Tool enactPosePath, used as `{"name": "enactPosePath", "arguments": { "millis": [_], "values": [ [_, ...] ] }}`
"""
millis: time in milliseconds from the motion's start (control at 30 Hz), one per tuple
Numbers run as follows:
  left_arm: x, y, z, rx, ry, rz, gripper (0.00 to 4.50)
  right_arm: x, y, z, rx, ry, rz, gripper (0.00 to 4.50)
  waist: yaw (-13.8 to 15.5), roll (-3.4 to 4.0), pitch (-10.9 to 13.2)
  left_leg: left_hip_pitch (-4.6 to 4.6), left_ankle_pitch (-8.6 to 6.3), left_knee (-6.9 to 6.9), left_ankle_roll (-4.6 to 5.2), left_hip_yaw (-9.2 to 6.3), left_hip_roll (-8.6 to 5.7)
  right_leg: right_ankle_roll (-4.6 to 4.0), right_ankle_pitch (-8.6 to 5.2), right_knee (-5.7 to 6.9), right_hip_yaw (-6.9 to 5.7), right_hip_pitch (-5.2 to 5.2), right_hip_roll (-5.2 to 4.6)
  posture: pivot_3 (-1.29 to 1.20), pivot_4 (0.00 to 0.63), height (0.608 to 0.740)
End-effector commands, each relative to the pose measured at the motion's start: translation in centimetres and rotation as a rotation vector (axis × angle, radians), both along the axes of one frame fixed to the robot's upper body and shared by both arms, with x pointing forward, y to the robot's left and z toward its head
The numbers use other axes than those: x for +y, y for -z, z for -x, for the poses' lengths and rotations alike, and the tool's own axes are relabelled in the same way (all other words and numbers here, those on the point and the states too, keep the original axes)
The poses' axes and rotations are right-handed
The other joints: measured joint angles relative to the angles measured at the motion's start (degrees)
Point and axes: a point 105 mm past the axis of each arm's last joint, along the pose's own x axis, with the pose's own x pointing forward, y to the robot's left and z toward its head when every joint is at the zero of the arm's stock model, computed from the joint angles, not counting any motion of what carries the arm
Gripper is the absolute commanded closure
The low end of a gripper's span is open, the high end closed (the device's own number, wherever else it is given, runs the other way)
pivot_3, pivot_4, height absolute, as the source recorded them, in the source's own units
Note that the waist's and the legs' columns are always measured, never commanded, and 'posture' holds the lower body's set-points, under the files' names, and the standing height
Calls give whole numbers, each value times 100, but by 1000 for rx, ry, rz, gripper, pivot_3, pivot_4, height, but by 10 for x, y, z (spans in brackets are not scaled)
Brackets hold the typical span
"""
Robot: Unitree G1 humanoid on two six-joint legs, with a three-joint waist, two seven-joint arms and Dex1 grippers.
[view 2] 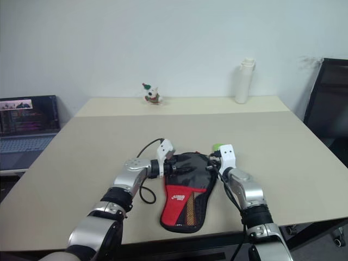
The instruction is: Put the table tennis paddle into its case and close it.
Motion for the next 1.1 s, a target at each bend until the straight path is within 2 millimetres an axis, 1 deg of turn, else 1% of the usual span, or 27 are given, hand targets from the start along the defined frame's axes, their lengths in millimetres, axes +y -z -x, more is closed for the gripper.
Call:
{"name": "enactPosePath", "arguments": {
  "millis": [33, 100, 133, 233, 300, 433, 500, 567, 667, 733, 867, 967, 1033, 1100],
  "values": [
    [-4, -10, -1, -44, 10, 7, 1385, 2, -17, 0, -57, -15, -11, 2801, 10, 0, 0, -1, 0, 0, 0, -1, 0, 0, 0, -1, -1, 0, -1, 0, 150, 740],
    [-6, -10, -1, -46, 8, 10, 1385, -3, -26, 4, -79, -22, -14, 2066, 30, 4, 2, -5, 0, 0, 0, -2, 0, 0, 0, -3, -2, 0, -6, 0, 150, 740],
    [-7, -10, -2, -47, 6, 12, 1385, -6, -30, 6, -87, -25, -15, 1777, 50, 5, 3, -8, 0, 0, 0, -4, 0, 1, 0, -4, -3, -1, -8, 0, 150, 740],
    [-8, -11, -3, -52, 4, 13, 1385, -15, -48, 18, -115, -58, -26, 645, 105, 7, 5, -22, 0, 1, 0, -8, 0, 1, 0, -11, -6, -5, -15, 0, 150, 740],
    [-9, -12, -3, -55, 4, 12, 1385, -19, -56, 24, -126, -81, -25, 28, 129, 7, 5, -26, 0, 1, 0, -7, -3, 1, 0, -15, -7, -7, -19, 0, 150, 740],
    [-11, -12, -4, -69, 10, -9, 1385, -34, -79, 24, -159, -78, -43, 28, 151, 7, 5, -23, 0, 2, 0, -7, -6, 2, 0, -14, -10, -6, -17, 0, 150, 740],
    [-13, -10, -7, -72, -3, -24, 1385, -42, -85, 19, -172, -58, -36, 28, 155, 7, 5, -21, 0, 2, 0, -6, -8, 2, 0, -12, -12, -5, -15, 0, 150, 740],
    [-16, -8, -10, -60, -17, -37, 1385, -50, -87, 8, -180, -25, -10, 28, 153, 7, 5, -20, 0, 3, 0, -4, -12, 2, 0, -11, -10, -6, -13, 0, 150, 740],
    [-22, -2, -11, -40, -16, -70, 779, -60, -89, -10, -188, 38, 23, 0, 154, 7, 5, -20, 0, 3, 0, 6, -14, 2, 0, -13, -10, -5, -10, 0, 150, 740],
    [-23, 2, -13, -41, -19, -104, 98, -64, -90, -21, -193, 68, 29, 0, 152, 7, 5, -22, 0, 1, 0, 12, -15, 1, 0, -16, -11, -6, -8, 0, 150, 740],
    [-26, 5, -14, -28, -18, -128, 40, -67, -86, -39, -178, 114, 42, 0, 146, 10, 7, -23, 0, -3, 1, 15, -13, 0, 1, -20, -9, -7, -8, 0, 150, 740],
    [-25, 7, -16, -68, -30, -161, 40, -67, -77, -50, -148, 147, 41, 0, 151, 10, 7, -22, 0, -3, 1, 15, -11, -12, 8, -20, -9, -7, -8, 0, 150, 740],
    [-26, 7, -16, -87, -32, -166, 40, -65, -73, -56, -116, 171, 9, 0, 147, 10, 7, -23, 0, -3, 1, 16, -8, -21, 13, -19, -8, -7, -9, 0, 150, 740],
    [-26, 10, -14, -90, -17, -186, 40, -62, -68, -61, -98, 184, 17, 0, 147, 10, 7, -21, 0, -3, 1, 17, -6, -25, 15, -16, -6, -7, -10, 0, 150, 740]
  ]
}}
